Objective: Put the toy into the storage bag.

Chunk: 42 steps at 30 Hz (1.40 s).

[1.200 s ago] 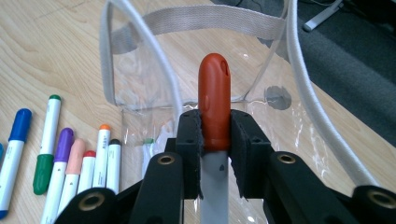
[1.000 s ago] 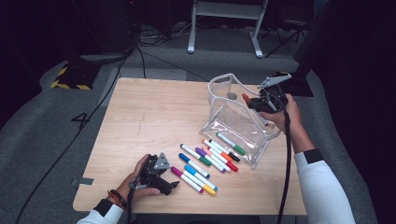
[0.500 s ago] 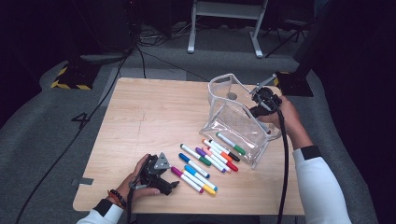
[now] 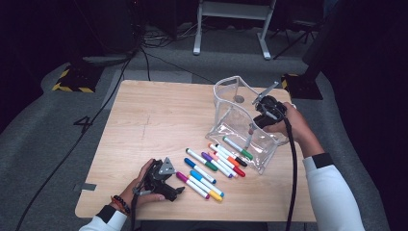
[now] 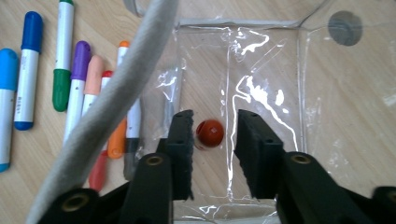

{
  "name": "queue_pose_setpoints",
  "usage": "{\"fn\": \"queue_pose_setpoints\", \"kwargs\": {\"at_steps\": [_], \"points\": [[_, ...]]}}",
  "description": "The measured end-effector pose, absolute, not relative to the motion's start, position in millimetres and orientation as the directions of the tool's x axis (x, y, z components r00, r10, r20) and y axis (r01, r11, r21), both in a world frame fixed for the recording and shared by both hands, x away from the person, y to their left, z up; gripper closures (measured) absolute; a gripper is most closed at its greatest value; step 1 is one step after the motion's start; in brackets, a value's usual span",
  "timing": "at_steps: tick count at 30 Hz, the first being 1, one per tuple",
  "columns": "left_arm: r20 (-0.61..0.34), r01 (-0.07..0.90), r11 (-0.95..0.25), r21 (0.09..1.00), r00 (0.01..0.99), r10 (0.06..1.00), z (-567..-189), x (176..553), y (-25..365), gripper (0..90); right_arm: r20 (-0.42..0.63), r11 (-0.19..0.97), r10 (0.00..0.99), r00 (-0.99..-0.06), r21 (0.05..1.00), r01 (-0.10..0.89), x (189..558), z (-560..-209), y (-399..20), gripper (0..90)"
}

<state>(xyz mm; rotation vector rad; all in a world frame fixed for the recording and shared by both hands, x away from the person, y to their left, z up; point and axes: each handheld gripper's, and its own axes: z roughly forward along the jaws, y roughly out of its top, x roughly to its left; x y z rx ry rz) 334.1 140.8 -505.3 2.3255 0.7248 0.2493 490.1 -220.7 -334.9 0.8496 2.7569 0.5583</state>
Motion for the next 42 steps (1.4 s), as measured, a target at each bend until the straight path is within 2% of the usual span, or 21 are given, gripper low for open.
{"fn": "queue_pose_setpoints", "kwargs": {"at_steps": [6,11,16,20,25,31,39,42], "points": [[-0.018,0.432,-0.614,0.660,0.827,0.562,-505.3,334.1,140.8,0.1,-0.125,0.706,0.630,-0.766,0.501,0.499,487.9,-325.0,-227.2,51.3],[-0.018,0.432,-0.614,0.660,0.827,0.562,-505.3,334.1,140.8,0.1,-0.131,0.639,0.666,-0.735,0.608,0.470,480.1,-310.9,-234.6,50.4],[-0.018,0.432,-0.615,0.660,0.827,0.562,-505.3,334.1,140.8,0.1,-0.134,0.554,0.668,-0.732,0.747,0.369,458.8,-291.5,-246.1,45.1],[-0.018,0.432,-0.614,0.660,0.827,0.562,-505.3,334.1,140.8,0.1,-0.116,0.502,0.647,-0.754,0.809,0.307,441.4,-284.5,-251.7,44.2],[-0.018,0.433,-0.612,0.662,0.825,0.565,-505.4,333.6,140.7,0.3,-0.148,0.509,0.589,-0.795,0.832,0.222,404.7,-287.3,-248.0,43.4],[-0.016,0.434,-0.612,0.661,0.824,0.567,-505.3,333.4,140.7,0.5,-0.158,0.513,0.534,-0.830,0.841,0.170,372.1,-298.6,-241.6,43.8],[-0.017,0.437,-0.610,0.661,0.822,0.570,-505.3,333.0,140.6,0.4,-0.101,0.513,0.471,-0.876,0.840,0.178,339.9,-344.8,-230.2,47.5],[-0.017,0.437,-0.610,0.660,0.821,0.570,-505.3,333.0,140.7,0.4,-0.112,0.543,0.461,-0.880,0.821,0.180,333.8,-368.4,-224.9,50.8]]}}
